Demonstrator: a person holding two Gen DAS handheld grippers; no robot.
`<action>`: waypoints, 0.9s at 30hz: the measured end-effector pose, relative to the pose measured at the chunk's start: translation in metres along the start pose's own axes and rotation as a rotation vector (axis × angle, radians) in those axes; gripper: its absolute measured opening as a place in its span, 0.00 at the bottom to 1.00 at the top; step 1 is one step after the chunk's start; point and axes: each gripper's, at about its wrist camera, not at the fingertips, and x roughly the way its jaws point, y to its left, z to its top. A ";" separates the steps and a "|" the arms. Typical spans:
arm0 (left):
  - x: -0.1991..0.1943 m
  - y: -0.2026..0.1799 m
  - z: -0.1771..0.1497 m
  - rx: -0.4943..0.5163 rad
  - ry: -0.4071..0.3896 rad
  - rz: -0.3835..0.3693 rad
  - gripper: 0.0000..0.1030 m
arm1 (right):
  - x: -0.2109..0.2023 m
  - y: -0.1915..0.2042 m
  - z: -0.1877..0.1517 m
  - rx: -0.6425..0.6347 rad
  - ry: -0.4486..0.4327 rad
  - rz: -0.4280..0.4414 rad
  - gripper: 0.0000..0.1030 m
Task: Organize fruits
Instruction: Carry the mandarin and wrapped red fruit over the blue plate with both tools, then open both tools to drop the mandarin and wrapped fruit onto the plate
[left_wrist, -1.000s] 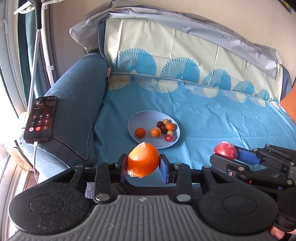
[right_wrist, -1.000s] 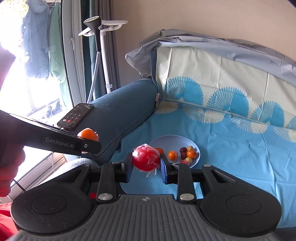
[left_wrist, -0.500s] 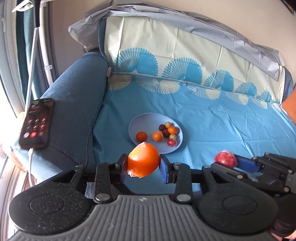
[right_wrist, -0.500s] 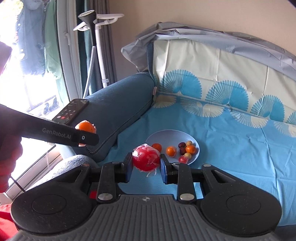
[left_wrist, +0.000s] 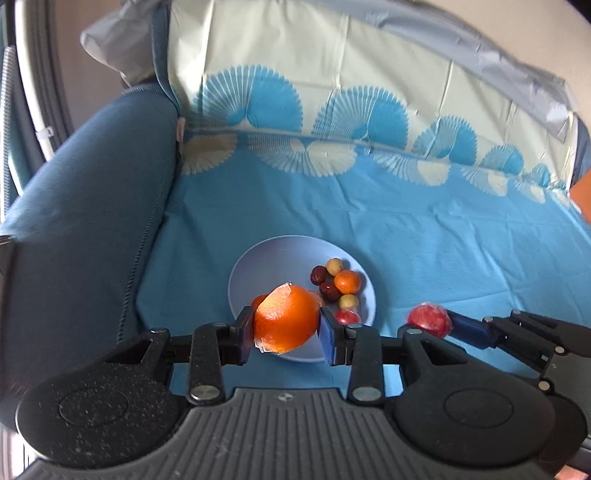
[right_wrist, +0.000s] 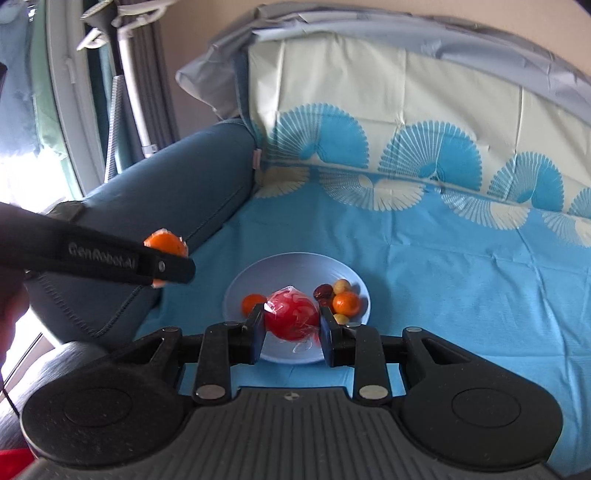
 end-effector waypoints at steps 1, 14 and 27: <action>0.010 0.001 0.003 0.006 0.005 -0.001 0.39 | 0.010 -0.002 0.002 0.003 0.004 -0.006 0.30; 0.117 0.001 0.034 0.026 0.084 0.031 0.39 | 0.122 -0.037 0.005 0.046 0.078 -0.023 0.30; 0.127 0.002 0.038 0.065 0.011 0.114 1.00 | 0.160 -0.048 0.005 0.050 0.113 0.039 0.70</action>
